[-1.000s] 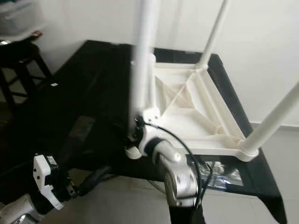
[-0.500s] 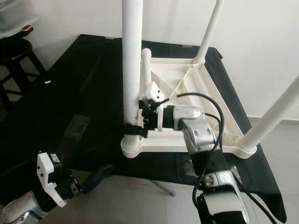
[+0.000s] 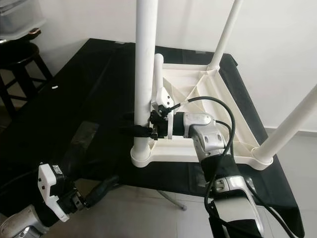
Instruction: Building children table
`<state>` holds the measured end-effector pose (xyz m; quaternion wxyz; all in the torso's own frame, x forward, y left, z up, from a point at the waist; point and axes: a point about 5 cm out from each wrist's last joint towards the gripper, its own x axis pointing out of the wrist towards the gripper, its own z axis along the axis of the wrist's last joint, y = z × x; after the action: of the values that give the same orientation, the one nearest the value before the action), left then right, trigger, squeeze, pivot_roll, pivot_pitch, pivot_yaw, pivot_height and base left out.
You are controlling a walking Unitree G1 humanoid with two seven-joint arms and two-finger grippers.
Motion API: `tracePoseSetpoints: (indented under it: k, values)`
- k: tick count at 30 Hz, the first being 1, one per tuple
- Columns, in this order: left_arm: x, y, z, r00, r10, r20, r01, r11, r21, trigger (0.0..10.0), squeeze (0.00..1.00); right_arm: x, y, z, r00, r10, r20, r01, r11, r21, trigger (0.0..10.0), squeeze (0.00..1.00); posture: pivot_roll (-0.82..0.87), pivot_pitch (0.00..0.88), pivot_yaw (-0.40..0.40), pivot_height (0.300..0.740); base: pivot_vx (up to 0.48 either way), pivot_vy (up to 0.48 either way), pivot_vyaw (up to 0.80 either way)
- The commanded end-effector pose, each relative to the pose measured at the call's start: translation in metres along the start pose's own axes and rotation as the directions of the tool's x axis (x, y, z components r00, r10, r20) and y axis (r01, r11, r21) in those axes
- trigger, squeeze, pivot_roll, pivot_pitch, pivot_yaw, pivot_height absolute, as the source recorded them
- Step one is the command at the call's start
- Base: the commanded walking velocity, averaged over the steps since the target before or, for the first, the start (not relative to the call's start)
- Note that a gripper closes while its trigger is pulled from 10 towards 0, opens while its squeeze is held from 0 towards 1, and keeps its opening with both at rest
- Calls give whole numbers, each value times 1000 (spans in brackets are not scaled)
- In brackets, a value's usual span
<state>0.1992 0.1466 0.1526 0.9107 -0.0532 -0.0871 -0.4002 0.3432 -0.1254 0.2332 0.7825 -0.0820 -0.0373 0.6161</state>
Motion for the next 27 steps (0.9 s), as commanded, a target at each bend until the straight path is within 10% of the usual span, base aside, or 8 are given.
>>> tracePoseSetpoints:
  k: [1,5,9,18,19,21,22,27]
  values:
    - [0,-1,-1,1000,-10,-10,10,1000,0,10000,0,-14,-5,-1,988,-157,-9,156,987,-22,0,0,-3,151,-57,740,0,0,0]
    - [0,0,-1,1000,-7,-9,7,1000,2,10000,0,-10,6,-15,867,-498,-20,498,867,4,0,0,-12,153,-66,740,0,0,0]
    - [0,4,-1,1000,-3,-7,3,1000,4,10000,0,4,64,-56,522,-837,-165,851,525,31,0,0,-25,154,-49,740,0,0,0]
    - [3,6,-4,1000,-2,-12,2,1000,14,10000,0,26,66,-68,621,-766,-169,781,622,50,0,0,-18,126,-60,740,0,0,0]
    - [3,7,-4,1000,18,-6,-18,1000,16,10000,0,29,68,-65,639,-750,-170,766,640,54,10000,0,-25,119,-55,740,0,0,0]
    - [3,8,-5,1000,24,-4,-24,1000,16,10000,0,31,67,-61,662,-735,-150,748,660,68,10000,0,-25,119,-55,740,0,0,0]
    - [3,8,-5,1000,22,-4,-22,1000,14,10000,0,34,65,-54,704,-702,-110,710,700,72,10000,1000,-27,112,-54,740,0,0,0]
    - [5,8,-6,1000,13,-6,-13,1000,10,10000,0,43,63,-32,783,-621,-34,622,778,87,10000,1000,-28,105,-54,740,0,0,0]
